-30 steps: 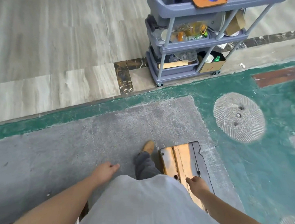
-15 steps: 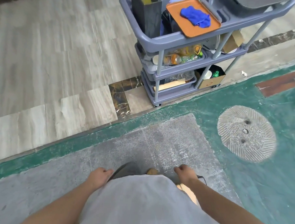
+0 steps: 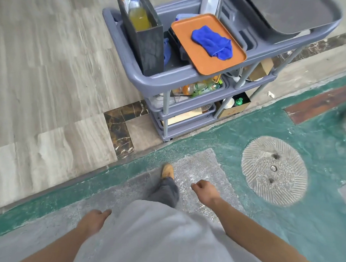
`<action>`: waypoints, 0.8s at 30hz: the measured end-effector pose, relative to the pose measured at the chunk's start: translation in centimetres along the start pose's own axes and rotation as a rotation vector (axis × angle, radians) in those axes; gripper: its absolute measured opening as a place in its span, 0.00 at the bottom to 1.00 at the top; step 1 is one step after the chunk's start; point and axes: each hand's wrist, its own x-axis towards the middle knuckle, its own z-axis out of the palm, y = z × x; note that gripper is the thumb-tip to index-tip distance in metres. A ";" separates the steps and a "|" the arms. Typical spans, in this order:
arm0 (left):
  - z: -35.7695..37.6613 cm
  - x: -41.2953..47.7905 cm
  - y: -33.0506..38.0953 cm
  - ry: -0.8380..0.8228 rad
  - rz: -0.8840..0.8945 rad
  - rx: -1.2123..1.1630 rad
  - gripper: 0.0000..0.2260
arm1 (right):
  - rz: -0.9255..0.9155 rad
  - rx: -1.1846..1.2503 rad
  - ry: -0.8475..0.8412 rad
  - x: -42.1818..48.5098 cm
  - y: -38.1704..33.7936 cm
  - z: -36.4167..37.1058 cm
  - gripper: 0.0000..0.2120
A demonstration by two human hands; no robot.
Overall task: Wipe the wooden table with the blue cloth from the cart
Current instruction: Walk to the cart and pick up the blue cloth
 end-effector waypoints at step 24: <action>-10.9 -7.3 48.8 0.448 0.836 -0.182 0.23 | -0.439 0.090 0.190 11.6 -10.8 -32.2 0.09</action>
